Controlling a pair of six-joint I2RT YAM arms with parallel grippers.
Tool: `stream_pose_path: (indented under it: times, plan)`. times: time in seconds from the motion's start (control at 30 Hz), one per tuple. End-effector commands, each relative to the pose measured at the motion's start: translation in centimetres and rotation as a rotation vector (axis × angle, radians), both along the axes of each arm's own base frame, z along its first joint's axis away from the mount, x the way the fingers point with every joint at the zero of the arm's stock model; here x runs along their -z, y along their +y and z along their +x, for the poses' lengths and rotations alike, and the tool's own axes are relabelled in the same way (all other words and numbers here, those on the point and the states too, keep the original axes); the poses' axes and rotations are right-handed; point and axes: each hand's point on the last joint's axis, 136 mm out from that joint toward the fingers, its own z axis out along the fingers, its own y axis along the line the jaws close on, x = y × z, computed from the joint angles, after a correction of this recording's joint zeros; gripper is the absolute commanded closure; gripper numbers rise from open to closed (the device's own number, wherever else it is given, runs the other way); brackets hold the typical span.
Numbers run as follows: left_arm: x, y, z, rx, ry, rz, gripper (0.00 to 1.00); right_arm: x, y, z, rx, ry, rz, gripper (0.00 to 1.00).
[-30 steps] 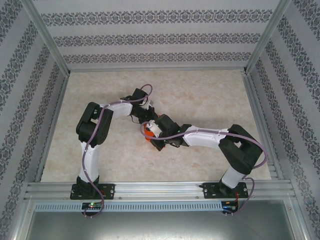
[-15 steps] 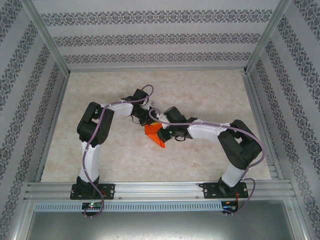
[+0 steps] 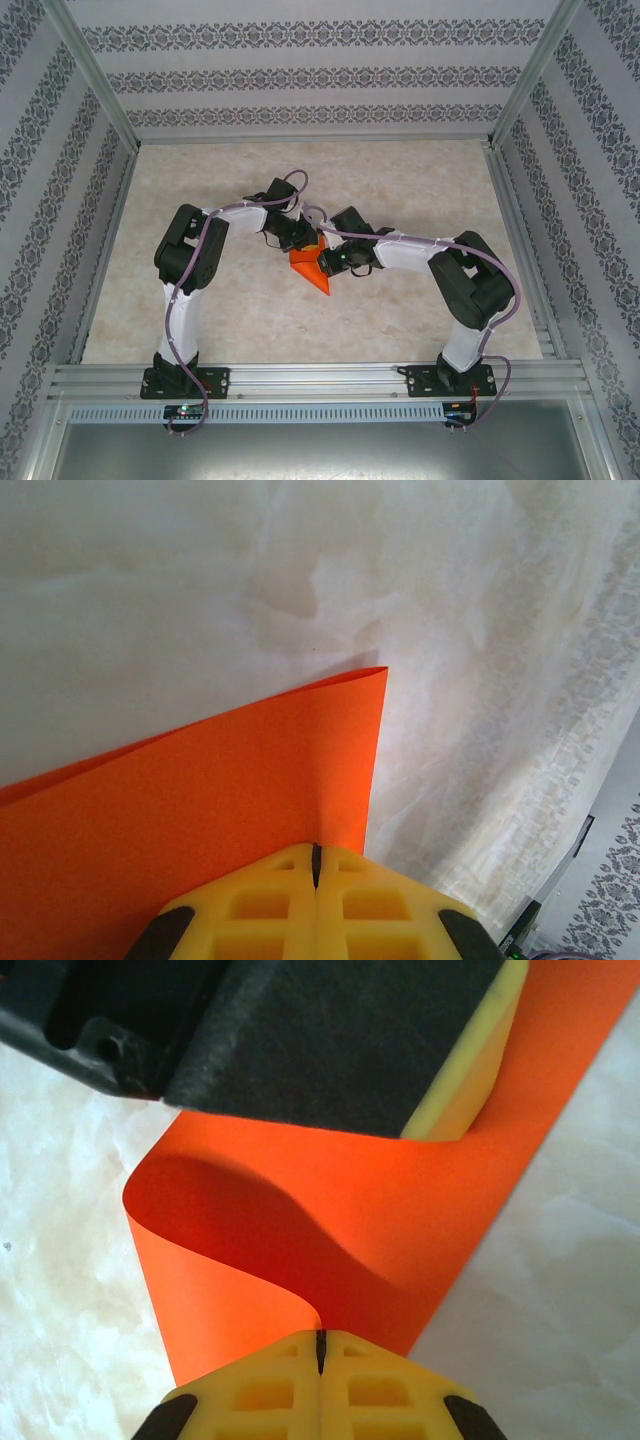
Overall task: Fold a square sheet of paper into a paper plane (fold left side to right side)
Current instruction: Third fold the triangle at the center of the table.
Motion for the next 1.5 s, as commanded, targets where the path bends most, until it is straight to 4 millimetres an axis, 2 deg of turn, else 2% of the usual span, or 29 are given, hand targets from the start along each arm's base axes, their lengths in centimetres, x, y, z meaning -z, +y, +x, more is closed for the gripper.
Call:
stream_pose_path:
  times: [0.0, 0.87, 1.2, 1.47]
  plan:
    - [1.8, 0.2, -1.5, 0.012, 0.053, 0.05, 0.94, 0.4, -0.4, 0.4, 0.028, 0.026, -0.015, 1.0]
    - [1.7, 0.1, -1.5, 0.011, 0.05, 0.045, 0.94, 2.0, -1.6, 0.2, 0.064, 0.059, -0.054, 1.0]
    - [1.8, 0.1, -1.5, 0.008, 0.051, 0.046, 0.94, 1.6, -1.7, 0.2, 0.074, 0.047, -0.045, 1.0]
    - [1.6, 0.0, -1.5, 0.009, 0.047, 0.041, 0.94, 2.4, -1.9, -0.1, 0.068, 0.074, -0.069, 1.0]
